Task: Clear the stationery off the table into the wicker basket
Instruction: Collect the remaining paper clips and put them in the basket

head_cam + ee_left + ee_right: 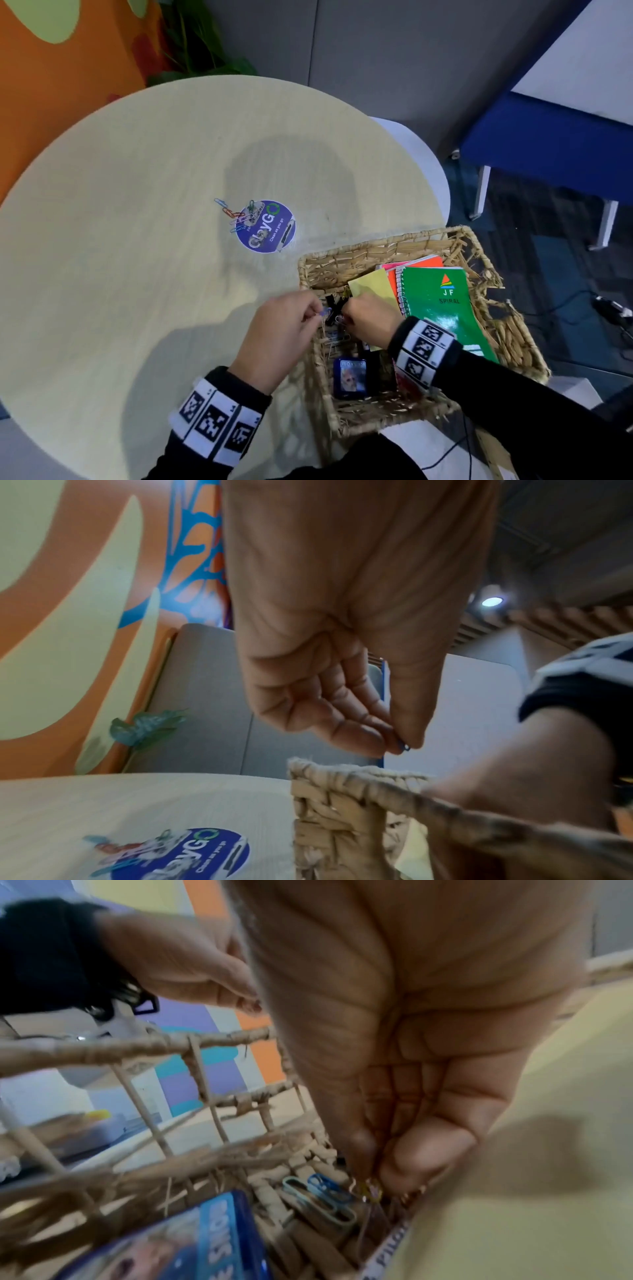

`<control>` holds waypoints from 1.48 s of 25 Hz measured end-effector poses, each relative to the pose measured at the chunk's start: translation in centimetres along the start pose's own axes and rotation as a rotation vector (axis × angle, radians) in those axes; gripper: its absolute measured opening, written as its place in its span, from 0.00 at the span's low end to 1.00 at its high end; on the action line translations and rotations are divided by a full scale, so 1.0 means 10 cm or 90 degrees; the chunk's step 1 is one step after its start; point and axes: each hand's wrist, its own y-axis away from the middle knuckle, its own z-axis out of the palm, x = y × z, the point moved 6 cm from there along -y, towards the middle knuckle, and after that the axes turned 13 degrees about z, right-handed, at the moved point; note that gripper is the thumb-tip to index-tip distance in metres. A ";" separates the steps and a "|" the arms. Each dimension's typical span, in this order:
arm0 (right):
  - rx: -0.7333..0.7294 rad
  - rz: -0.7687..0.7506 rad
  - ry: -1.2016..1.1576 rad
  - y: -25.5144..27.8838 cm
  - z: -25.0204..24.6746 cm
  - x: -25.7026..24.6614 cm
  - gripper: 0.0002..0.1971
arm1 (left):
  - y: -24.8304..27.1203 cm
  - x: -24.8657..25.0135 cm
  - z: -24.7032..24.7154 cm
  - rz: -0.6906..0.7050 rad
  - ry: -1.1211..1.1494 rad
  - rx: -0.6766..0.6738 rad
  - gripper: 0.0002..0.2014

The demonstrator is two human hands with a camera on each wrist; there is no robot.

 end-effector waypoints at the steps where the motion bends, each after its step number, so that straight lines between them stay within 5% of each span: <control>1: 0.006 0.012 0.000 -0.02 0.00 -0.02 0.10 | 0.01 0.06 0.06 0.014 -0.016 -0.020 0.02; 6: -0.020 0.046 0.016 -0.06 -0.08 -0.01 0.11 | -0.05 0.25 0.38 0.071 -0.169 -0.152 0.07; 11: 0.077 0.096 -0.211 0.12 -0.38 0.41 0.10 | -0.15 0.35 0.76 0.075 -0.397 -0.387 0.08; 19: 0.151 0.099 -0.342 0.43 -0.42 0.67 0.05 | -0.32 0.31 1.08 0.050 -0.473 -0.628 0.10; 21: 0.155 0.085 -0.347 0.41 -0.46 0.65 0.04 | -0.40 0.32 0.96 0.074 -0.406 -0.530 0.09; 23: 0.157 0.065 -0.352 0.38 -0.55 0.60 0.04 | -0.51 0.32 0.59 0.090 -0.242 -0.310 0.09; 26: 0.167 0.022 -0.408 0.38 -0.83 0.51 0.09 | -0.58 -0.10 -0.18 -0.021 -0.024 0.050 0.07; 28: 0.175 -0.009 -0.442 0.32 -1.15 0.38 0.05 | -0.57 -0.63 -0.58 -0.108 -0.001 0.197 0.06; 33: 0.254 -0.110 -0.434 -0.20 -2.02 -0.09 0.03 | -0.67 -1.83 -0.67 -0.277 -0.062 0.175 0.07; 37: 0.226 -0.188 -0.274 -0.90 -2.18 -0.63 0.04 | -0.83 -2.09 -0.53 -0.266 -0.079 0.127 0.08</control>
